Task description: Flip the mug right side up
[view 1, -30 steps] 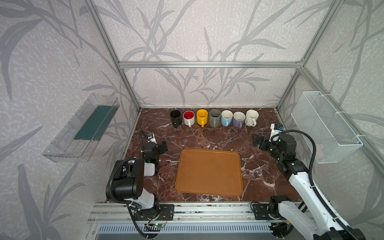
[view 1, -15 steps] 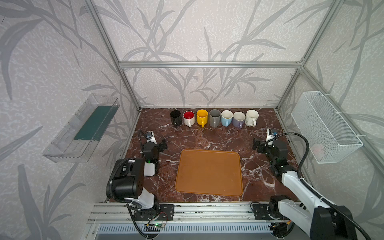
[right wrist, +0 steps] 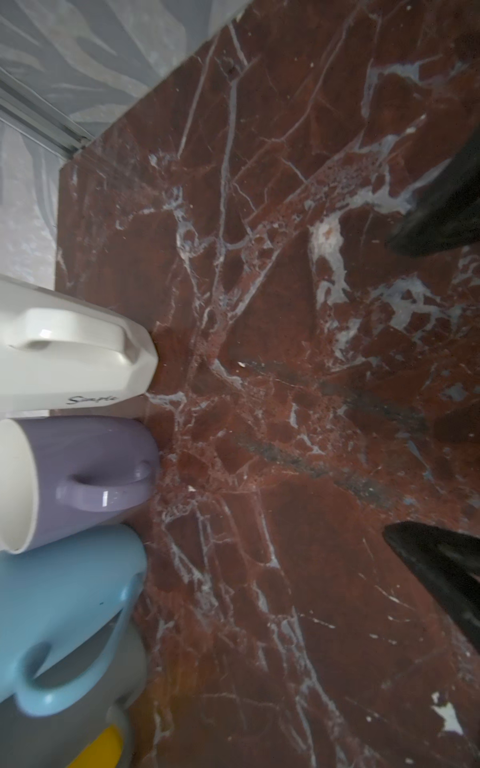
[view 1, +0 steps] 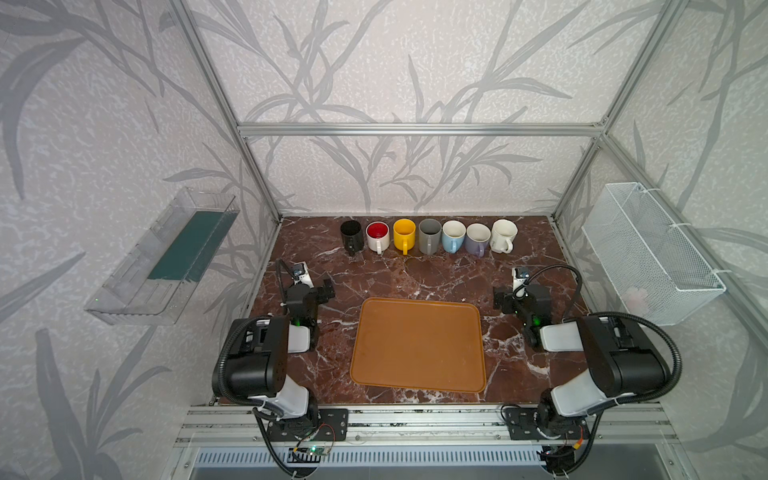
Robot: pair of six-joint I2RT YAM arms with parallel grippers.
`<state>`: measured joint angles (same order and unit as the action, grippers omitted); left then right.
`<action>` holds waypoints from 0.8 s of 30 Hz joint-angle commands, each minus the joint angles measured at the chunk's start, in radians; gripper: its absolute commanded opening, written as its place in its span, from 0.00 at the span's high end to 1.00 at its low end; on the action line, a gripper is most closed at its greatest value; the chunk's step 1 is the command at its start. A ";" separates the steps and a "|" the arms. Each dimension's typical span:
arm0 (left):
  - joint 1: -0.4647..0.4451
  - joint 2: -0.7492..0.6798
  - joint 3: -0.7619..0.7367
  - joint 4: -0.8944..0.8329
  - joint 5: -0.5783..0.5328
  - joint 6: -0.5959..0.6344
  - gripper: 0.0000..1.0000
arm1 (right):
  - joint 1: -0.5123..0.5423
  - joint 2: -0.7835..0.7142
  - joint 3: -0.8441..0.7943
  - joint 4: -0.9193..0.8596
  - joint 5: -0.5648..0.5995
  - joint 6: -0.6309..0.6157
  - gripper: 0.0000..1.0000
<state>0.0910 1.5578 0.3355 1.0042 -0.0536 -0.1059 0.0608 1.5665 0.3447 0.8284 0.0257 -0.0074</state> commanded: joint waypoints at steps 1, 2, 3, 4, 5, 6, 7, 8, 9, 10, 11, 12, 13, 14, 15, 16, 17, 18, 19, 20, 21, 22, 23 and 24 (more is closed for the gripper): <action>0.007 0.007 -0.010 0.034 0.003 0.010 0.01 | 0.004 -0.024 0.040 0.055 0.016 -0.016 0.01; 0.006 0.006 -0.011 0.035 0.003 0.010 0.01 | 0.004 -0.010 0.030 0.096 0.016 -0.017 0.01; 0.006 0.007 -0.009 0.034 0.001 0.009 0.01 | 0.004 -0.003 0.025 0.119 0.017 -0.017 0.01; 0.006 0.007 -0.010 0.033 0.001 0.010 0.01 | 0.005 0.000 0.024 0.126 0.018 -0.020 0.01; 0.006 0.007 -0.010 0.033 0.000 0.009 0.01 | 0.005 -0.005 0.023 0.116 0.016 -0.019 0.01; 0.006 0.007 -0.010 0.033 -0.001 0.011 0.01 | 0.005 -0.010 0.027 0.101 0.014 -0.019 0.01; 0.005 0.007 -0.010 0.034 0.000 0.011 0.01 | 0.005 -0.020 0.032 0.076 0.013 -0.021 0.01; 0.004 0.003 -0.014 0.038 0.000 0.012 0.01 | 0.005 -0.030 0.037 0.053 0.013 -0.021 0.01; 0.004 0.004 -0.014 0.039 0.001 0.011 0.01 | 0.005 -0.031 0.038 0.051 0.013 -0.021 0.00; 0.004 0.005 -0.015 0.042 0.001 0.013 0.01 | 0.005 -0.027 0.035 0.062 0.013 -0.020 0.01; 0.004 0.005 -0.015 0.041 0.002 0.012 0.01 | 0.005 -0.026 0.034 0.065 0.013 -0.020 0.01; 0.004 0.005 -0.015 0.040 0.001 0.012 0.01 | 0.005 -0.028 0.036 0.060 0.013 -0.021 0.01; 0.004 0.005 -0.015 0.042 0.001 0.012 0.01 | 0.005 -0.029 0.035 0.055 0.013 -0.020 0.01; 0.004 0.005 -0.015 0.040 0.001 0.012 0.01 | 0.005 -0.028 0.036 0.058 0.013 -0.020 0.01; 0.004 0.005 -0.013 0.040 0.001 0.012 0.01 | 0.005 -0.028 0.036 0.060 0.013 -0.020 0.01; 0.004 0.005 -0.010 0.034 0.008 0.014 0.01 | 0.005 -0.029 0.036 0.058 0.013 -0.021 0.01; 0.004 0.006 -0.001 0.018 0.020 0.018 0.01 | 0.005 -0.028 0.036 0.058 0.013 -0.020 0.01; 0.004 0.005 0.010 -0.003 0.031 0.024 0.01 | 0.005 -0.028 0.036 0.058 0.013 -0.020 0.01; 0.004 0.003 0.013 -0.016 0.049 0.030 0.01 | 0.005 -0.028 0.036 0.058 0.013 -0.020 0.01; 0.004 0.005 0.016 -0.016 0.061 0.034 0.01 | 0.005 -0.028 0.037 0.056 0.014 -0.021 0.01; 0.005 0.006 0.020 -0.024 0.066 0.038 0.01 | 0.005 -0.027 0.041 0.051 0.013 -0.021 0.01; 0.004 0.004 0.021 -0.029 0.069 0.038 0.01 | 0.006 -0.026 0.046 0.043 0.014 -0.022 0.01; 0.004 0.004 0.020 -0.025 0.070 0.038 0.01 | 0.007 -0.024 0.047 0.041 0.015 -0.022 0.01; 0.005 0.005 0.020 -0.025 0.069 0.039 0.01 | 0.007 -0.023 0.047 0.043 0.016 -0.023 0.01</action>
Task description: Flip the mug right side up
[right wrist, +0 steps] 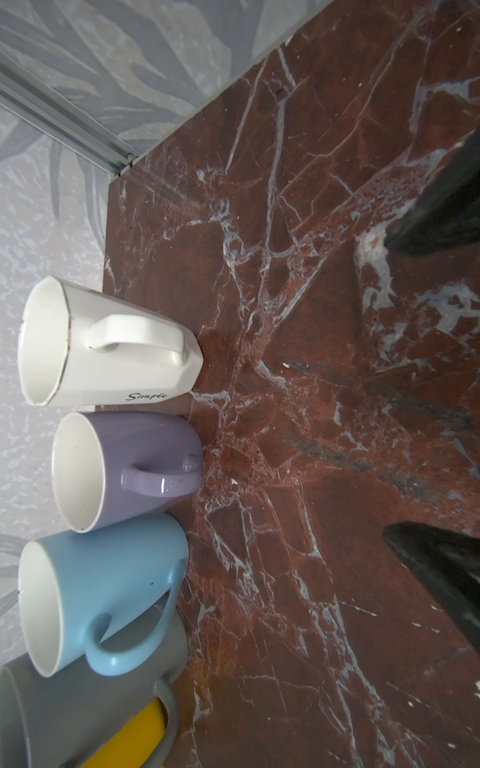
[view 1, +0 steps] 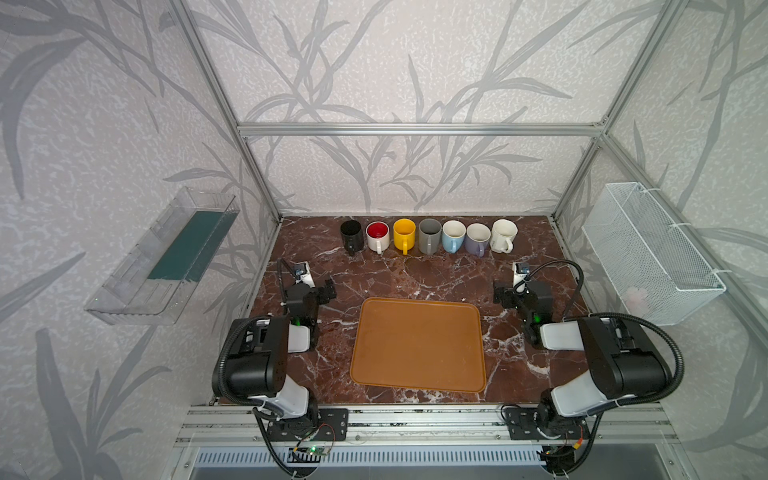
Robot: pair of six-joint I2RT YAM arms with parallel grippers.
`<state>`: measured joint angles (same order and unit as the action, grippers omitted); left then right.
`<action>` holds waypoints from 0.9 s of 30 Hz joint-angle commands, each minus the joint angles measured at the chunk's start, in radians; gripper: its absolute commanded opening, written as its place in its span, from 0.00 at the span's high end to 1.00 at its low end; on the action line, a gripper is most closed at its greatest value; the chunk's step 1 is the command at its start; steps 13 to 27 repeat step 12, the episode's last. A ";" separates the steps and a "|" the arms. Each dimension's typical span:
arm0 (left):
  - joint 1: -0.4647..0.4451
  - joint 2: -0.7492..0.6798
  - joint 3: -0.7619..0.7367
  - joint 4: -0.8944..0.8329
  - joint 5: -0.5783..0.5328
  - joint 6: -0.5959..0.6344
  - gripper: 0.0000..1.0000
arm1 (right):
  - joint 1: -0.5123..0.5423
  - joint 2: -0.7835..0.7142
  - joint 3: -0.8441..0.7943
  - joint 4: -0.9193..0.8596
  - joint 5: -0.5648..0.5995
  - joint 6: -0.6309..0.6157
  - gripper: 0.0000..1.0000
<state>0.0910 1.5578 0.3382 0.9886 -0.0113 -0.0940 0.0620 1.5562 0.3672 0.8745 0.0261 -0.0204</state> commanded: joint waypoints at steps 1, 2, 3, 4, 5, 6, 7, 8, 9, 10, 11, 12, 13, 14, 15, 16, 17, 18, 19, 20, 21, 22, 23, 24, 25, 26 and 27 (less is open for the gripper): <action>0.004 0.005 0.018 -0.012 0.027 0.027 0.01 | 0.006 -0.013 0.024 -0.002 0.016 -0.010 0.01; 0.004 0.005 0.018 -0.009 0.027 0.027 0.01 | 0.005 -0.012 0.024 -0.003 0.014 -0.010 0.01; 0.004 0.005 0.018 -0.010 0.025 0.027 0.01 | 0.006 -0.012 0.024 -0.003 0.014 -0.010 0.01; 0.004 0.005 0.018 -0.010 0.027 0.027 0.01 | 0.006 -0.012 0.024 -0.002 0.014 -0.009 0.01; 0.004 0.005 0.018 -0.010 0.027 0.027 0.01 | 0.006 -0.012 0.024 -0.002 0.014 -0.009 0.01; 0.004 0.005 0.018 -0.010 0.027 0.027 0.01 | 0.005 -0.012 0.024 -0.002 0.014 -0.009 0.01; 0.004 0.005 0.018 -0.010 0.027 0.027 0.01 | 0.006 -0.011 0.024 -0.002 0.014 -0.009 0.01; 0.004 0.005 0.018 -0.009 0.027 0.027 0.01 | 0.006 -0.012 0.023 -0.002 0.014 -0.010 0.01; 0.004 0.005 0.018 -0.009 0.027 0.027 0.01 | 0.006 -0.012 0.024 -0.002 0.015 -0.009 0.01; 0.004 0.005 0.018 -0.010 0.027 0.027 0.01 | 0.006 -0.012 0.024 -0.002 0.014 -0.010 0.01; 0.004 0.005 0.018 -0.010 0.027 0.027 0.01 | 0.006 -0.012 0.023 -0.002 0.014 -0.011 0.01; 0.004 0.005 0.018 -0.009 0.027 0.027 0.01 | 0.007 -0.014 0.020 0.003 0.014 -0.012 0.01; 0.004 0.005 0.018 -0.009 0.027 0.027 0.01 | 0.007 -0.014 0.020 0.003 0.014 -0.012 0.01; 0.004 0.005 0.018 -0.009 0.027 0.027 0.01 | 0.007 -0.014 0.020 0.003 0.014 -0.012 0.01; 0.004 0.005 0.018 -0.009 0.027 0.027 0.01 | 0.007 -0.014 0.020 0.003 0.014 -0.012 0.01; 0.004 0.005 0.018 -0.009 0.027 0.027 0.01 | 0.007 -0.014 0.020 0.003 0.014 -0.012 0.01; 0.004 0.005 0.018 -0.009 0.027 0.027 0.01 | 0.007 -0.014 0.020 0.003 0.014 -0.012 0.01; 0.004 0.005 0.018 -0.009 0.027 0.027 0.01 | 0.007 -0.014 0.020 0.003 0.014 -0.012 0.01; 0.004 0.005 0.018 -0.009 0.027 0.027 0.01 | 0.007 -0.014 0.020 0.003 0.014 -0.012 0.01; 0.004 0.005 0.018 -0.009 0.027 0.027 0.01 | 0.007 -0.014 0.020 0.003 0.014 -0.012 0.01; 0.004 0.005 0.018 -0.009 0.027 0.027 0.01 | 0.007 -0.014 0.020 0.003 0.014 -0.012 0.01; 0.004 0.005 0.018 -0.009 0.027 0.027 0.01 | 0.007 -0.014 0.020 0.003 0.014 -0.012 0.01; 0.004 0.005 0.018 -0.009 0.027 0.027 0.01 | 0.007 -0.014 0.020 0.003 0.014 -0.012 0.01; 0.004 0.005 0.018 -0.009 0.027 0.027 0.01 | 0.007 -0.014 0.020 0.003 0.014 -0.012 0.01; 0.004 0.005 0.018 -0.009 0.027 0.027 0.01 | 0.007 -0.014 0.020 0.003 0.014 -0.012 0.01; 0.004 0.005 0.018 -0.009 0.027 0.027 0.01 | 0.007 -0.014 0.020 0.003 0.014 -0.012 0.01; 0.004 0.005 0.018 -0.009 0.027 0.027 0.01 | 0.007 -0.014 0.020 0.003 0.014 -0.012 0.01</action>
